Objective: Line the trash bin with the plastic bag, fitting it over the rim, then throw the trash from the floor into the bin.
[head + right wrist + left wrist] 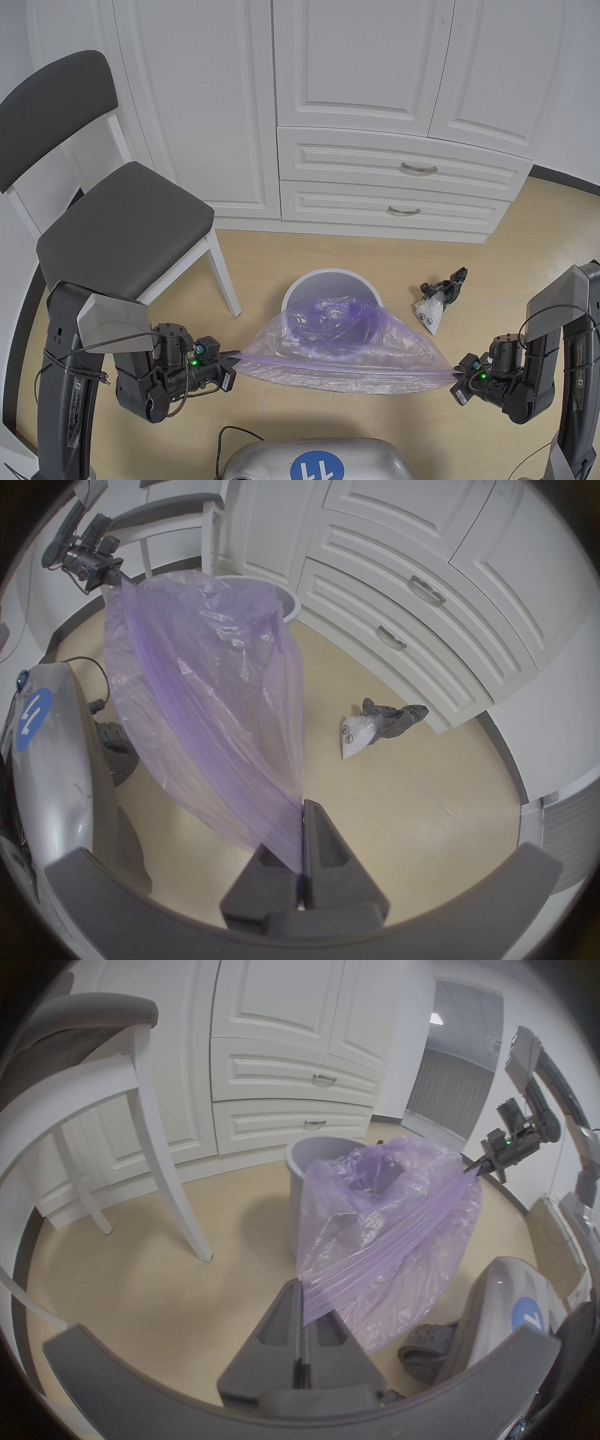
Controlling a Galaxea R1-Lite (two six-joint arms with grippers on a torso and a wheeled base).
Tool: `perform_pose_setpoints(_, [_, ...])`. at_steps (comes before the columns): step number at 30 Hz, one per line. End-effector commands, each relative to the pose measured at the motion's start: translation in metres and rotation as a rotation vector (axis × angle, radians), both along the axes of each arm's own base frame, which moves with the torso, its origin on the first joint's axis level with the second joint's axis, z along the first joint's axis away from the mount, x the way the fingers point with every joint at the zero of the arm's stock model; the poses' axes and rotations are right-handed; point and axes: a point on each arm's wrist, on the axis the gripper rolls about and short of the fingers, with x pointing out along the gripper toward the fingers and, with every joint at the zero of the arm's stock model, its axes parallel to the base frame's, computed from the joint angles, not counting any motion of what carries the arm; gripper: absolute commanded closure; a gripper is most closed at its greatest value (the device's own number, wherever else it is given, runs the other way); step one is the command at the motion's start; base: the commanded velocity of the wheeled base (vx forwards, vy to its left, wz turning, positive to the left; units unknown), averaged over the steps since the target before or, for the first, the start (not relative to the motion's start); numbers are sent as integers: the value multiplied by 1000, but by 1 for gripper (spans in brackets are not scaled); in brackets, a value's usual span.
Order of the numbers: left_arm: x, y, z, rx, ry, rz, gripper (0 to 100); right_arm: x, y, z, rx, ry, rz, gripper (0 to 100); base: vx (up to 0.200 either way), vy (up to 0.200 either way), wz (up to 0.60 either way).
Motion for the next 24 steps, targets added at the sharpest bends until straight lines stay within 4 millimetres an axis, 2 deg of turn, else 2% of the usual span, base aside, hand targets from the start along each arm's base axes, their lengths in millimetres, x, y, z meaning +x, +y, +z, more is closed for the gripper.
perform_pose_setpoints(1, [11, -5, -1, 29, -20, 67, 100, 11, 9, -10, -27, -27, -31, 100, 0, 0, 0])
perform_pose_setpoints(6, [24, -14, -2, 87, -77, 190, 100, 24, 24, -9, -4, -93, -109, 100, 0, 0, 0])
perform_pose_setpoints(11, [31, -17, -4, 105, -101, 238, 100, 32, 35, -9, -18, -137, -155, 100, 0, 0, 0])
perform_pose_setpoints(19, [44, -20, -14, 119, -133, 299, 100, 38, 38, -10, -36, -164, -181, 100, 0, 0, 0])
perform_pose_setpoints(24, [53, -23, -15, 112, -166, 327, 100, 54, 43, -8, -7, -232, -245, 100, 0, 0, 0])
